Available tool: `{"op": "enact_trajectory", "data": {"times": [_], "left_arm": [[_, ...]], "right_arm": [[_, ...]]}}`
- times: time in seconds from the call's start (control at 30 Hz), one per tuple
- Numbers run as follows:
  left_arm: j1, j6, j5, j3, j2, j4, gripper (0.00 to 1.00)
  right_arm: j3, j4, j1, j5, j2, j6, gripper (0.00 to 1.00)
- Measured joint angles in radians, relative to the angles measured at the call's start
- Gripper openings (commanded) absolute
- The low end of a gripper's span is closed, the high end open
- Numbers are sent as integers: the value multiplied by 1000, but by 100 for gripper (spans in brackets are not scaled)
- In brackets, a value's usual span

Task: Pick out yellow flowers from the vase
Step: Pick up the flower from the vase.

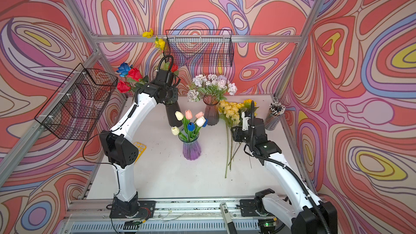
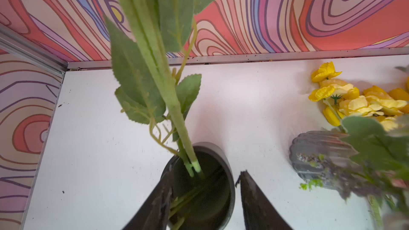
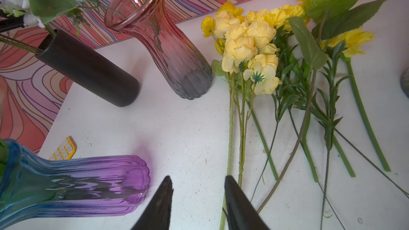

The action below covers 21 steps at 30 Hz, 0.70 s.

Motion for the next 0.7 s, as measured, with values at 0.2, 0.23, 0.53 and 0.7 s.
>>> {"op": "enact_trajectory", "data": {"times": [0.2, 0.23, 0.53, 0.7], "left_arm": [[0, 0, -7, 47, 55, 0, 44], [0, 0, -8, 50, 58, -1, 44], [2, 1, -47, 51, 60, -1, 44], [2, 3, -52, 51, 60, -1, 43]], "right_arm": [[0, 6, 0, -2, -15, 5, 41], [0, 6, 0, -2, -16, 5, 41], [-2, 6, 0, -2, -18, 5, 41], [-2, 6, 0, -2, -18, 5, 41]]}}
